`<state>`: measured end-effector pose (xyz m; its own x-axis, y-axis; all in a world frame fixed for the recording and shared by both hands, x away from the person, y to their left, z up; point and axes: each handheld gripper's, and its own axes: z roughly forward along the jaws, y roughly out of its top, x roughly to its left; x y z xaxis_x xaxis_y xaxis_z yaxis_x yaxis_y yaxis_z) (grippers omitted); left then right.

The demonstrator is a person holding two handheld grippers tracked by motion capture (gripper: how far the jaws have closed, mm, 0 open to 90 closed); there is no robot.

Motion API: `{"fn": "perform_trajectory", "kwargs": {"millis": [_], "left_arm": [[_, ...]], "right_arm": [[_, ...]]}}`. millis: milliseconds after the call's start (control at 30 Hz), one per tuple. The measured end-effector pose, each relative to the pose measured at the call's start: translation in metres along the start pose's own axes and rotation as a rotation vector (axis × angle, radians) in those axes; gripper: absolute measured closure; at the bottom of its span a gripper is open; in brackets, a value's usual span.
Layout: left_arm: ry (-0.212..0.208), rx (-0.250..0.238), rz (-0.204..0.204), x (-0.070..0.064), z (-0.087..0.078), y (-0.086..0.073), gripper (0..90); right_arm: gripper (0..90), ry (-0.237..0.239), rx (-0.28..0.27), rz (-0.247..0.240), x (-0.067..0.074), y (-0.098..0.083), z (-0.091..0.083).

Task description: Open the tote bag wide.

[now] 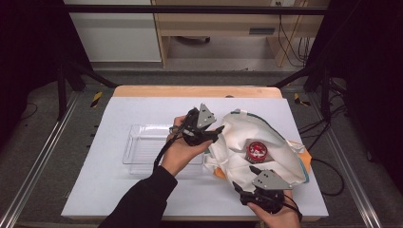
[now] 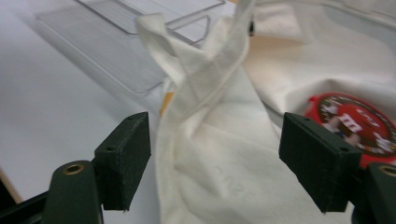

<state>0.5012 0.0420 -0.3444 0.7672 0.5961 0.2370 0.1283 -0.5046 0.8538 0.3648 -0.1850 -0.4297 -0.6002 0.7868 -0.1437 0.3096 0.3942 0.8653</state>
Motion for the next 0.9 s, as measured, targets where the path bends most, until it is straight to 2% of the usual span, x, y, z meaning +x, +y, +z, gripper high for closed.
{"fn": "perform_trajectory", "kwargs": {"millis": [167, 267, 333, 433, 500, 567, 633, 733, 800, 900], "left_arm": [[-0.01, -0.009, -0.006, -0.007, -0.009, -0.009, 43.8], [0.005, -0.017, -0.015, -0.012, -0.014, -0.015, 41.1], [-0.004, -0.034, -0.037, -0.015, -0.016, -0.02, 40.8], [-0.007, -0.026, -0.033, -0.018, -0.018, -0.025, 40.4], [-0.014, -0.015, -0.028, -0.021, -0.019, -0.027, 39.8], [-0.019, -0.014, -0.021, -0.024, -0.023, -0.028, 39.4], [-0.024, -0.013, -0.013, -0.027, -0.027, -0.029, 39.1], [-0.042, -0.022, -0.032, -0.033, -0.028, -0.03, 38.9], [-0.046, -0.016, -0.025, -0.037, -0.029, -0.03, 38.8], [-0.062, -0.005, -0.011, -0.043, -0.027, -0.03, 38.8]], "right_arm": [[23.3, -0.031, 0.004, 0.02, -0.004, -0.001, -0.001], [22.5, -0.063, 0.005, 0.003, -0.006, -0.001, -0.002], [24.3, -0.084, -0.002, -0.01, -0.007, -0.001, -0.003], [27.7, -0.101, -0.025, -0.01, -0.011, 0.004, -0.006], [29.0, -0.118, -0.014, -0.023, -0.015, 0.012, -0.011], [30.4, -0.116, -0.023, -0.033, -0.019, 0.018, -0.018], [31.8, -0.126, -0.025, -0.049, -0.026, 0.023, -0.024], [33.0, -0.138, 0.009, -0.058, -0.041, 0.03, -0.026], [34.4, -0.147, 0.041, -0.067, -0.052, 0.036, -0.026], [38.5, -0.156, 0.065, -0.106, -0.067, 0.044, -0.029]]}}
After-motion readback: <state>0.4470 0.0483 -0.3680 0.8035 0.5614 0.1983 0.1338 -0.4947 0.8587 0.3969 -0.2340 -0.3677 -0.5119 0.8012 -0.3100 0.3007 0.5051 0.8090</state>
